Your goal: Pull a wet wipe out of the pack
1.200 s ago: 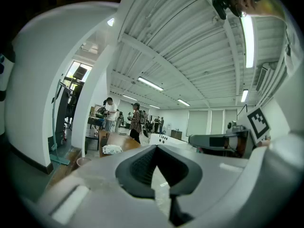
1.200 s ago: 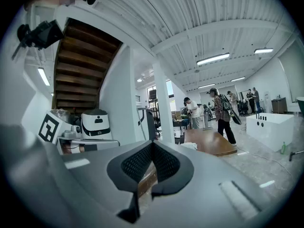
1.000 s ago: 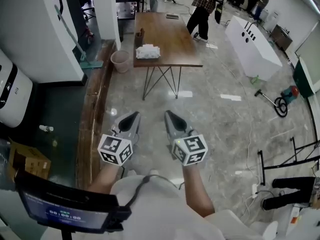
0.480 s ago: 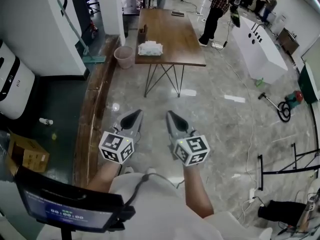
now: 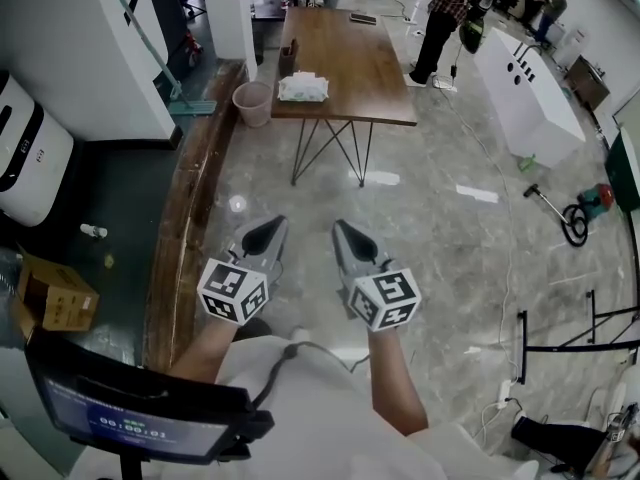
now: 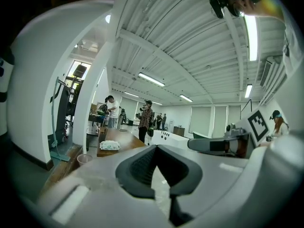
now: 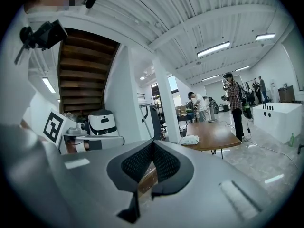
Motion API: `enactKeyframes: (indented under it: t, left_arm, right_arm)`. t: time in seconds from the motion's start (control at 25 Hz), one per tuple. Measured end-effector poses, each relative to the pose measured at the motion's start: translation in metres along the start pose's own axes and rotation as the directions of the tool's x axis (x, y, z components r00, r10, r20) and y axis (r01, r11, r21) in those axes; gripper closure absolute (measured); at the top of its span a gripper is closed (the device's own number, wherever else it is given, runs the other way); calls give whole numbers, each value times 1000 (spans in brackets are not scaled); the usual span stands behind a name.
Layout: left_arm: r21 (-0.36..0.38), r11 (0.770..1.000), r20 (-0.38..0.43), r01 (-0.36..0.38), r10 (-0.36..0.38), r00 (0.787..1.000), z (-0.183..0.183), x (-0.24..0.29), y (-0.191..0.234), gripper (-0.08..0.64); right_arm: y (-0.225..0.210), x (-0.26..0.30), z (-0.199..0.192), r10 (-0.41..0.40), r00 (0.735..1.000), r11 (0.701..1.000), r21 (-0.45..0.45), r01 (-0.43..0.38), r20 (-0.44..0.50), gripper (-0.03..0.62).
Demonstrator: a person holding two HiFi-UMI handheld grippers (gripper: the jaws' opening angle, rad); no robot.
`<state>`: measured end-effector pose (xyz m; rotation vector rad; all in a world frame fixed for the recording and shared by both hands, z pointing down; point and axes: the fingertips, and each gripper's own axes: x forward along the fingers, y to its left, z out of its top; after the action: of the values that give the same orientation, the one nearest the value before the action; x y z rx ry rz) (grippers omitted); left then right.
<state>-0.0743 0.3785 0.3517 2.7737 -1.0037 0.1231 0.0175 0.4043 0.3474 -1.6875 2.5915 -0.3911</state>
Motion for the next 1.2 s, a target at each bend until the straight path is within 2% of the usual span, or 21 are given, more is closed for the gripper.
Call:
enactKeyframes:
  t: [0.52, 0.76, 1.0, 1.2]
  left_arm:
    - [-11, 1000, -24, -18, 17, 1000, -4, 23, 18, 555]
    - [-24, 999, -22, 26, -27, 999, -1, 52, 38, 555]
    - [-35, 997, -23, 73, -74, 997, 7, 89, 82, 555]
    - [-13, 996, -33, 84, -84, 996, 18, 122, 132, 555]
  right_arm:
    - [-24, 18, -2, -1, 1000, 1000, 13, 1, -20, 583]
    - [-39, 48, 4, -15, 1000, 1000, 5, 15, -23, 583]
    - [-55, 104, 12, -36, 998, 999, 1, 36, -42, 583]
    - [-64, 163, 27, -66, 997, 998, -12, 66, -36, 583]
